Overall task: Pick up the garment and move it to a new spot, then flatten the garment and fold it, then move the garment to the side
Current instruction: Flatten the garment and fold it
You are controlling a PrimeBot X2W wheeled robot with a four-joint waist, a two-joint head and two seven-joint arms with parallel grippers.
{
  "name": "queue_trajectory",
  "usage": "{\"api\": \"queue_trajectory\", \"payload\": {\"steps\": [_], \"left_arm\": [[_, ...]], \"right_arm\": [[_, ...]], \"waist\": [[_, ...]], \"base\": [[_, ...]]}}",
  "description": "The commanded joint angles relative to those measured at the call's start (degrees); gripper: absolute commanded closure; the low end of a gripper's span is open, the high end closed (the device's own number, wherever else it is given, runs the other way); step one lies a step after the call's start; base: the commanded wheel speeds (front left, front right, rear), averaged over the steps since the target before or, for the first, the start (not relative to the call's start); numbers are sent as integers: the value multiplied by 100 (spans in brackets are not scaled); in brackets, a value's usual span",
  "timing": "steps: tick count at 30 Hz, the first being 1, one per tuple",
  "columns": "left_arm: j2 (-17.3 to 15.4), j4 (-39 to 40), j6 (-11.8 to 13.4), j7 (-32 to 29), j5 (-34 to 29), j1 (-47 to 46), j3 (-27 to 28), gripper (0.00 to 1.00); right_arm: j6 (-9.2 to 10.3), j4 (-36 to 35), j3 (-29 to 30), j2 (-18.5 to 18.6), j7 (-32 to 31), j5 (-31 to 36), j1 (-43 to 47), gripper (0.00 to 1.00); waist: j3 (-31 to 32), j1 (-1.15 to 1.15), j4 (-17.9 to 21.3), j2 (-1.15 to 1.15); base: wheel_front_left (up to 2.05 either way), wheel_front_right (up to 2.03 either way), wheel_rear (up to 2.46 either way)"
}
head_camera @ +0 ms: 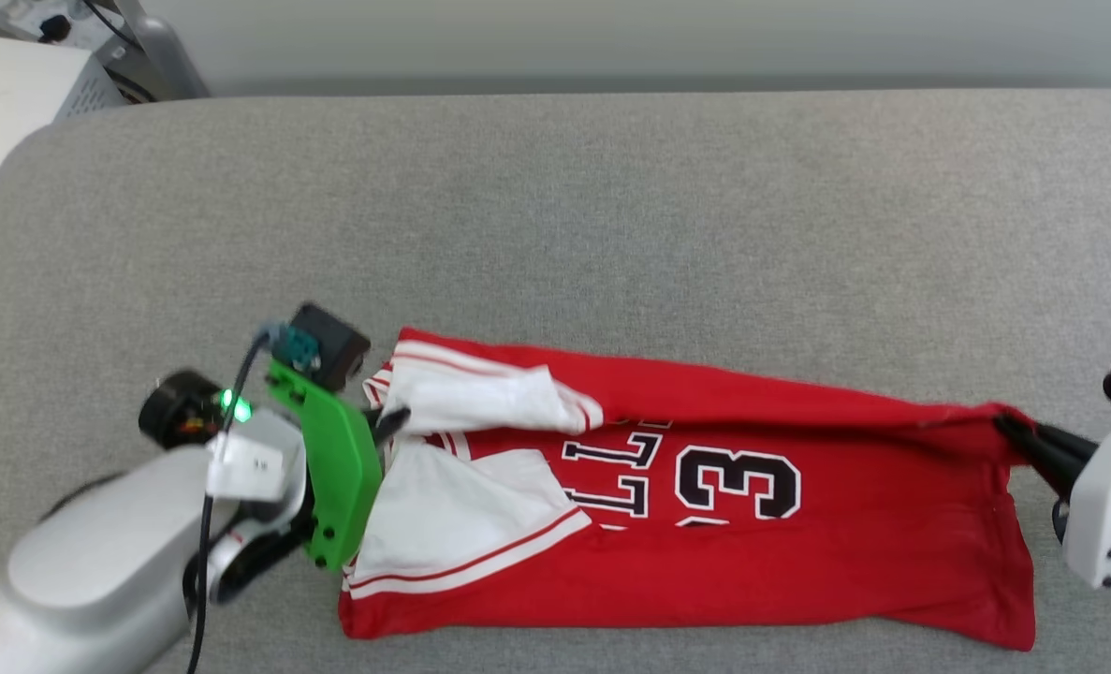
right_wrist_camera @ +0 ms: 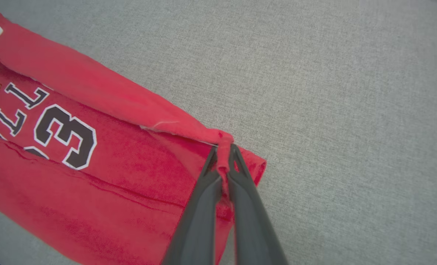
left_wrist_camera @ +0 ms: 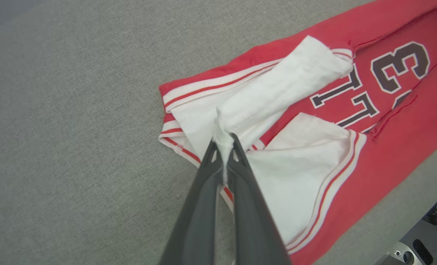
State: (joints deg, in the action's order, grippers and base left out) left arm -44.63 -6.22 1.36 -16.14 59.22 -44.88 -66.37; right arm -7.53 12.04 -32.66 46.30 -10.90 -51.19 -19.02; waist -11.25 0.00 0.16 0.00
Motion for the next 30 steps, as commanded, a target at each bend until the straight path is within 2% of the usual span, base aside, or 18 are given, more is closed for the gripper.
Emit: {"api": "queue_trajectory", "payload": {"steps": [1,9,17,18,19,20,21,25,30], "left_arm": [[-85,111,103,55,36,248,-45,100],[-251,365,368,248,256,988,-196,100],[9,-30,427,397,284,1236,-285,100],[45,-94,427,428,258,1234,-291,91],[82,-164,439,503,218,1235,-285,22],[112,-215,466,598,228,1259,-247,0],[124,-257,497,708,207,1284,-218,0],[81,-254,701,1256,-12,1346,-84,0],[-18,-37,1253,2080,-144,1493,301,0]], "right_arm": [[4,-57,93,-14,68,-15,260,100],[4,-319,498,-217,29,64,1255,100],[4,8,548,-586,-242,264,1428,100],[4,47,552,-620,-226,275,1407,99],[4,65,561,-663,-218,249,1382,60],[4,53,563,-677,-217,226,1362,38],[4,15,592,-681,-192,185,1341,0],[4,-327,771,-538,-254,-147,1404,0],[4,-861,1321,-246,-352,-555,1568,0]], "waist": [[189,0,-48,0],[141,0,-52,0],[-71,0,-47,0],[-69,0,-50,0],[-53,0,-48,0],[-24,0,-39,0],[25,0,-27,0],[232,0,-12,0],[400,0,-25,0]], "base": [[0,0,0],[0,0,0],[0,0,0],[0,0,0],[0,0,0],[0,0,0],[0,0,0],[0,0,0],[0,0,0]]}}
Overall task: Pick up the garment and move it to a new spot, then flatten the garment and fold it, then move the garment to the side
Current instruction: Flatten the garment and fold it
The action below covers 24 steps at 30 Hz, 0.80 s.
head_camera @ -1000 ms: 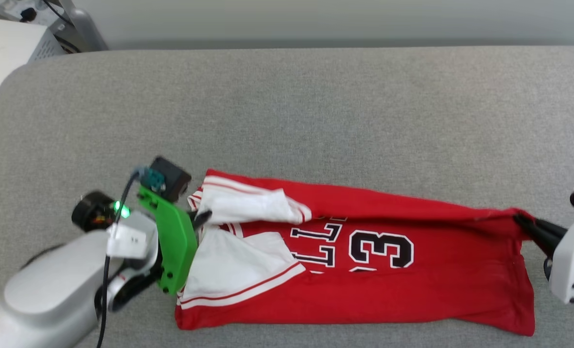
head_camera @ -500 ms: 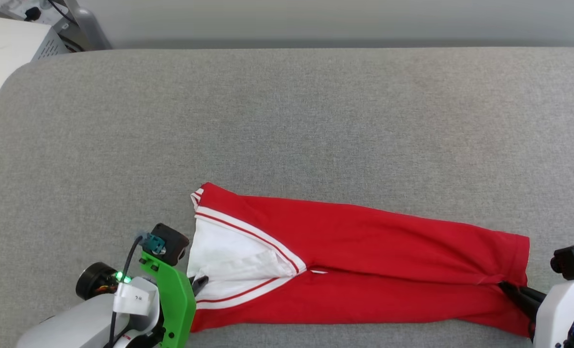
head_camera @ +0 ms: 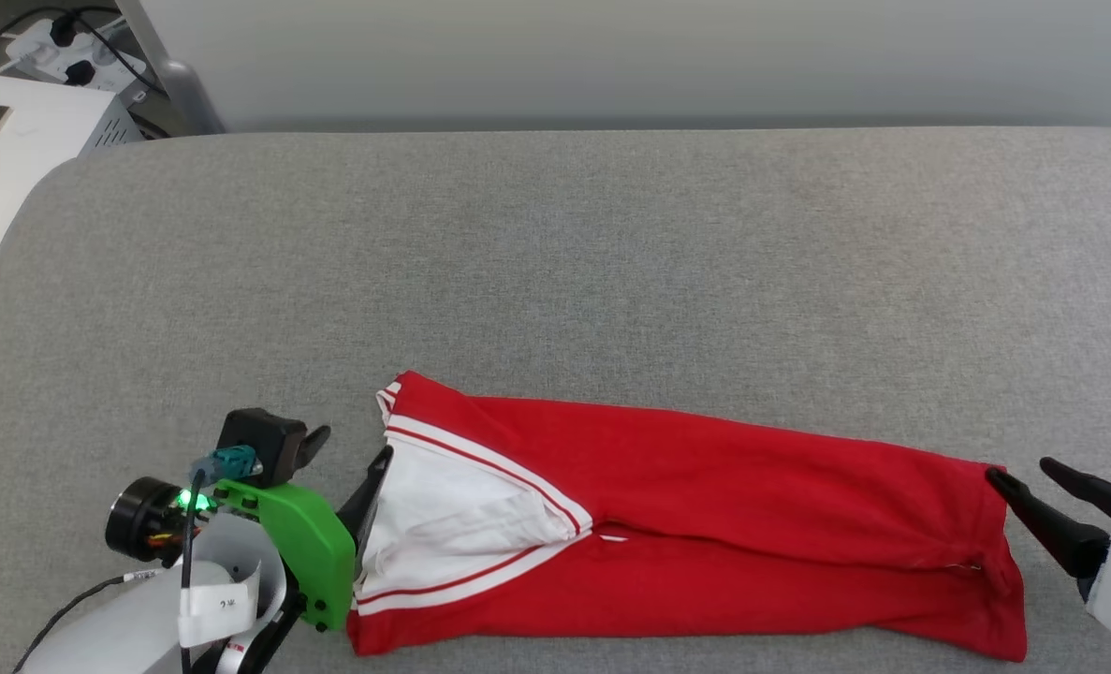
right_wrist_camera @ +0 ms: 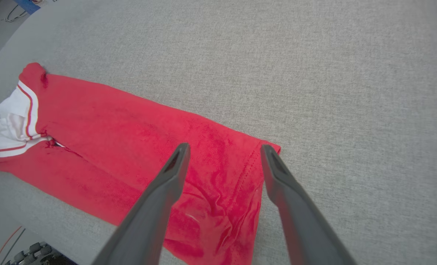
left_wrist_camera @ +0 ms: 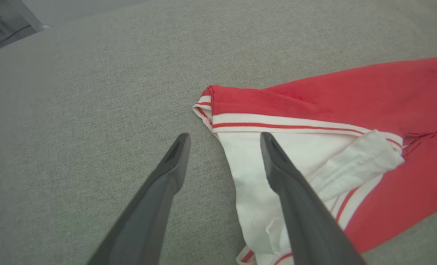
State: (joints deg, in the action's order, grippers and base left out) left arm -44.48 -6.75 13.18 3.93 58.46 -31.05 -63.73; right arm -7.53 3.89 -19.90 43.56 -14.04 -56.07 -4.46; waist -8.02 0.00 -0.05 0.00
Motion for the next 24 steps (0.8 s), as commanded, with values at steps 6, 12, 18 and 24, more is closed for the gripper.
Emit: {"api": "queue_trajectory", "payload": {"steps": [6,12,18,24], "left_arm": [[33,233,647,804,-255,261,368,0],[322,259,1158,1086,-691,429,786,0],[948,387,1493,1105,-1819,1007,2000,0],[1454,539,1391,1106,-2576,1602,2914,0]], "right_arm": [[4,-184,697,217,-590,-786,375,0],[4,207,924,226,-1199,-1231,537,0],[4,680,725,-169,-1352,-1181,341,0],[4,1038,376,-491,-1388,-1083,103,0]], "waist": [[95,0,-68,0],[-39,0,-215,0],[-254,0,-425,0],[-337,0,-533,0]], "base": [[0,0,0],[0,0,0],[0,0,0],[0,0,0]]}}
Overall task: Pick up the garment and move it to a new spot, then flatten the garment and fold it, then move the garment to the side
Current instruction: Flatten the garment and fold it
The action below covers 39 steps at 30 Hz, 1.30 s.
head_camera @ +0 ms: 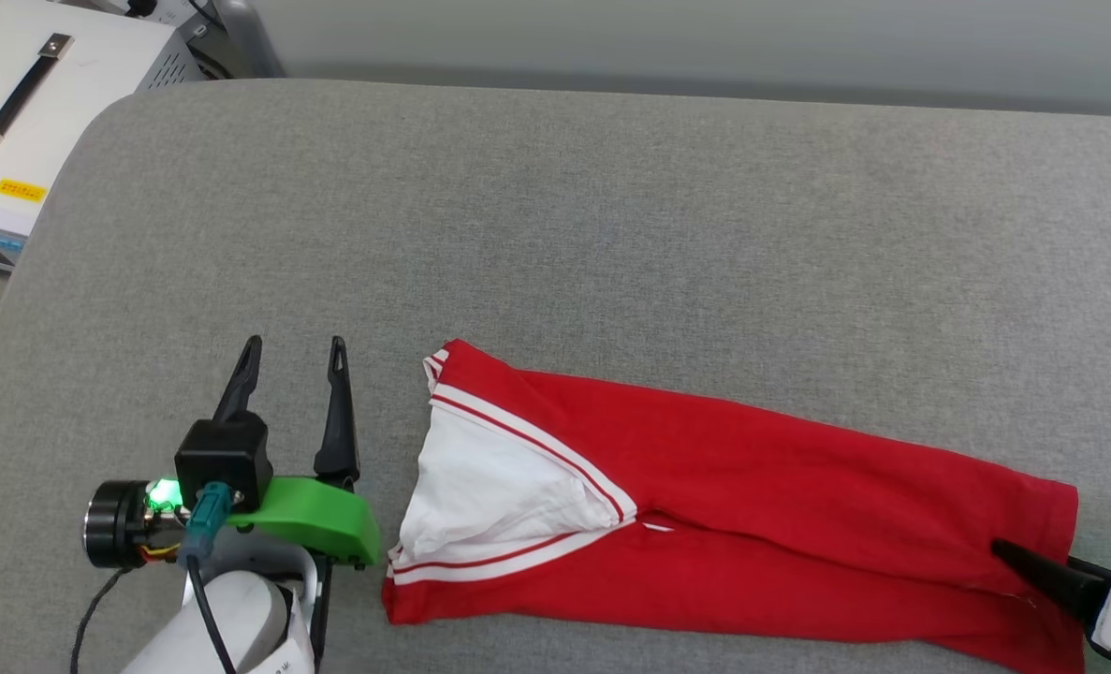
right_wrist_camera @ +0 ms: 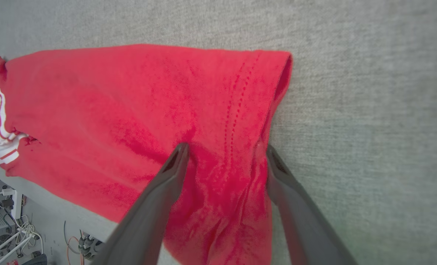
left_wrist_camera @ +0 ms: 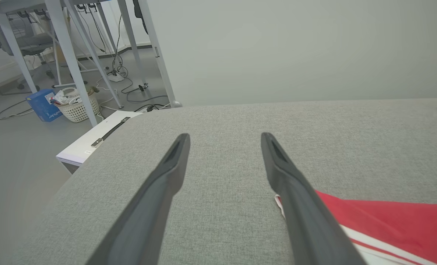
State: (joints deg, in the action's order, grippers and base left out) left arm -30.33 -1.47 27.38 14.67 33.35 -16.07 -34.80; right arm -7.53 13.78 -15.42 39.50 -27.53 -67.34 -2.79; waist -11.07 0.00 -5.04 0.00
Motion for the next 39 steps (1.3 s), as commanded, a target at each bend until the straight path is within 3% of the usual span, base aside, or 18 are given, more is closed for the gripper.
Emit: {"api": "queue_trajectory", "payload": {"steps": [1,7,8,9,10,16,27,34,39], "left_arm": [[133,33,-70,32,-165,182,137,0],[768,186,-382,32,-875,672,857,0],[861,187,-442,32,-1013,739,966,0],[929,183,-487,32,-1120,788,1043,0],[1016,172,-555,32,-1225,847,1131,0],[1305,40,-914,32,-1693,1082,1509,0],[1638,-66,-1579,32,-2133,1263,1907,0],[1813,-143,-1791,32,-2293,1402,2142,0],[1949,-173,-1928,32,-2420,1415,2249,0]], "right_arm": [[4,78,-136,-139,-41,47,-103,0],[4,197,-536,-406,13,102,-369,0],[4,227,-590,-412,65,135,-408,49],[4,255,-628,-415,105,141,-432,80],[4,286,-666,-408,152,134,-453,100],[4,567,-645,-83,333,93,-471,100],[4,1095,-188,902,394,-42,-229,100],[4,-30,-253,1089,102,-199,-98,100],[4,-1099,-481,864,-307,-146,-266,100]], "waist": [[-40,0,-42,0],[-35,0,-59,0],[-26,0,-61,0],[-17,0,-61,0],[1,0,-63,0],[146,0,-11,0],[407,0,71,0],[488,0,113,0],[443,0,89,0]], "base": [[0,0,0],[0,0,0],[0,0,0],[0,0,0],[0,0,0],[0,0,0],[0,0,0],[0,0,0],[0,0,0]]}}
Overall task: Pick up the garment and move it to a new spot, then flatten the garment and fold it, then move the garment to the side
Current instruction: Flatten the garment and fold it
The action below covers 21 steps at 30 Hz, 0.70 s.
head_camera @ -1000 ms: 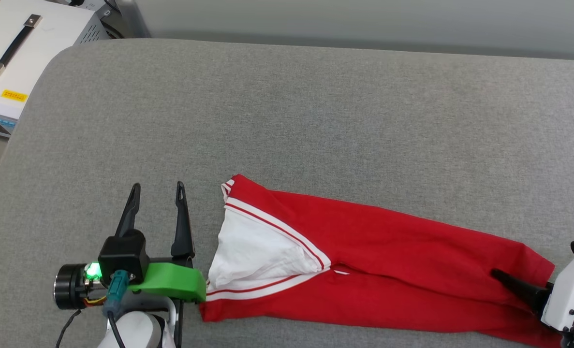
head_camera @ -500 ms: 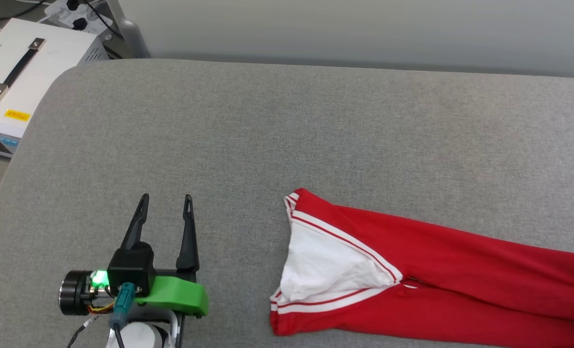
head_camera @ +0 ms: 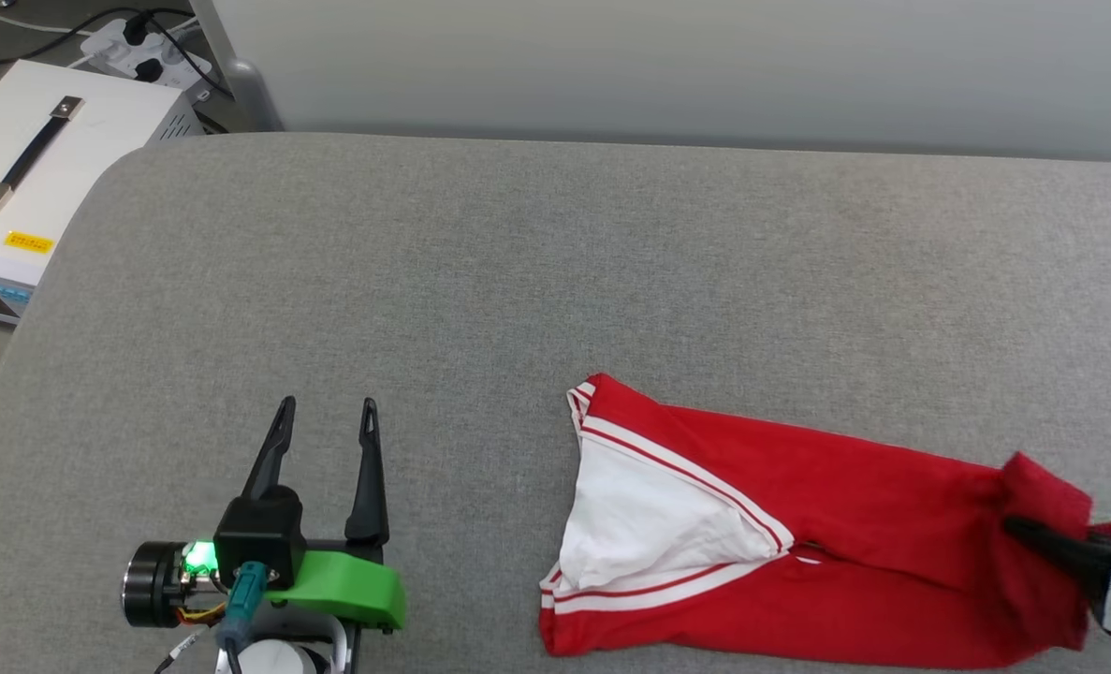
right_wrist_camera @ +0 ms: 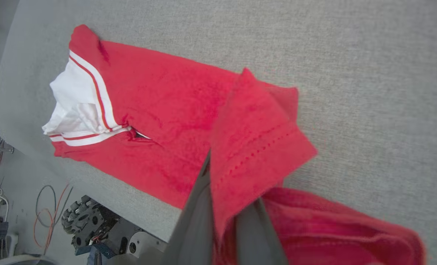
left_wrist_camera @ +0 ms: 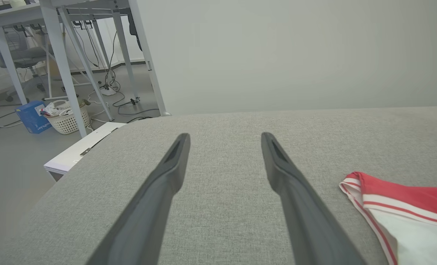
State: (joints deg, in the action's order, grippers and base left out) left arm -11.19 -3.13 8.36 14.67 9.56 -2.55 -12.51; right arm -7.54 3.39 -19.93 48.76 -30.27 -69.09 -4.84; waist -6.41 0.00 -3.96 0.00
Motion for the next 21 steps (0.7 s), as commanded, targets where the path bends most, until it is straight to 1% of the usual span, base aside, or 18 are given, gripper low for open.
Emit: {"api": "queue_trajectory", "payload": {"steps": [1,3,4,9,12,15,18,21], "left_arm": [[55,-13,-53,32,-66,43,30,0],[99,-28,-112,32,-116,-10,58,0],[139,-40,-165,32,-163,-71,90,0],[263,-94,-284,32,-268,-214,154,0],[335,-132,-336,32,-320,-302,202,0],[406,-142,-380,32,-387,-387,207,0],[470,-151,-416,33,-435,-462,229,0],[523,-163,-437,33,-470,-518,252,0]], "right_arm": [[5,-204,-77,-130,-104,66,-137,100],[5,-454,-201,-306,-268,169,-360,100],[5,-610,-380,-493,-427,366,-647,100],[5,-613,-995,-1067,-773,920,-1517,100],[5,-434,-1438,-1450,-906,1192,-2035,100],[5,-166,-1817,-1739,-942,1388,-2446,100],[5,243,-2117,-2066,-888,1416,-2727,100],[5,705,-2395,-2285,-714,1543,-2889,100]], "waist": [[-46,0,-38,0],[-106,0,-79,0],[-177,0,-115,0],[-373,0,-215,0],[-498,0,-268,0],[-602,0,-341,0],[-704,0,-407,0],[-778,0,-446,0]], "base": [[0,0,0],[0,0,0],[0,0,0],[0,0,0],[0,0,0],[0,0,0],[0,0,0],[0,0,0]]}}
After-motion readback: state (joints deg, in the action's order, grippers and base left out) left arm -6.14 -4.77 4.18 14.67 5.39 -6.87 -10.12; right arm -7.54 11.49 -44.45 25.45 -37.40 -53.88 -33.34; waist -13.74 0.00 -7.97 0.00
